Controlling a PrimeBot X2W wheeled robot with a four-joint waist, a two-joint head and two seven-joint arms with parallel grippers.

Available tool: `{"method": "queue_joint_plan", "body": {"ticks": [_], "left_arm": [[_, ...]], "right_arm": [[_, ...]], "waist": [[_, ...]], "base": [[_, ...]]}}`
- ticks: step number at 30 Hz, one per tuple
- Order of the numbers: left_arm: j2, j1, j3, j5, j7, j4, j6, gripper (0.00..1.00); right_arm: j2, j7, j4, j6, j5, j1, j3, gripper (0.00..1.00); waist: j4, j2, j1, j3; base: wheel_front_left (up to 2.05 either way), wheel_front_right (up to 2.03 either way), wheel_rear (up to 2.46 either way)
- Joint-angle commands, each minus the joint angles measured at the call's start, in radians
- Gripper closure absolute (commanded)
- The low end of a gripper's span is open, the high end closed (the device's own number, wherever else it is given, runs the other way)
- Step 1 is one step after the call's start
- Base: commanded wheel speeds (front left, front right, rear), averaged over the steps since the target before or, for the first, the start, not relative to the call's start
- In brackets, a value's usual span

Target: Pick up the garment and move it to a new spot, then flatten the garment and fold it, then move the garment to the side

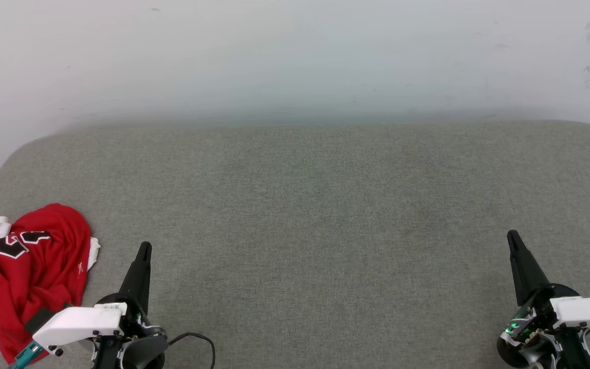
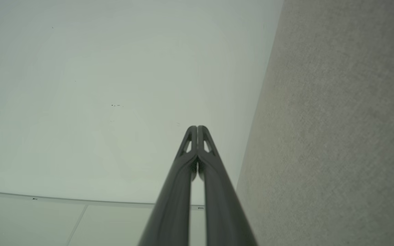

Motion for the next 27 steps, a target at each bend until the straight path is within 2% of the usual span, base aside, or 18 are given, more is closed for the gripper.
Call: {"method": "queue_joint_plan", "body": {"ticks": [1, 27], "left_arm": [[-0.001, -0.007, 0.001, -0.001, 0.002, 0.0, -0.003, 1.0], [-0.001, -0.007, 0.001, -0.001, 0.002, 0.0, -0.003, 1.0]], "right_arm": [[0.003, 0.0, 0.001, 0.0, 0.004, -0.012, 0.0, 1.0], [0.003, 0.0, 0.001, 0.0, 0.004, -0.012, 0.0, 1.0]], "waist": [[0.0, -0.0001, 0.0, 0.0], [0.0, -0.0001, 0.0, 0.0]], "base": [[0.0, 0.0, 0.0], [0.0, 0.0, 0.0]]}}
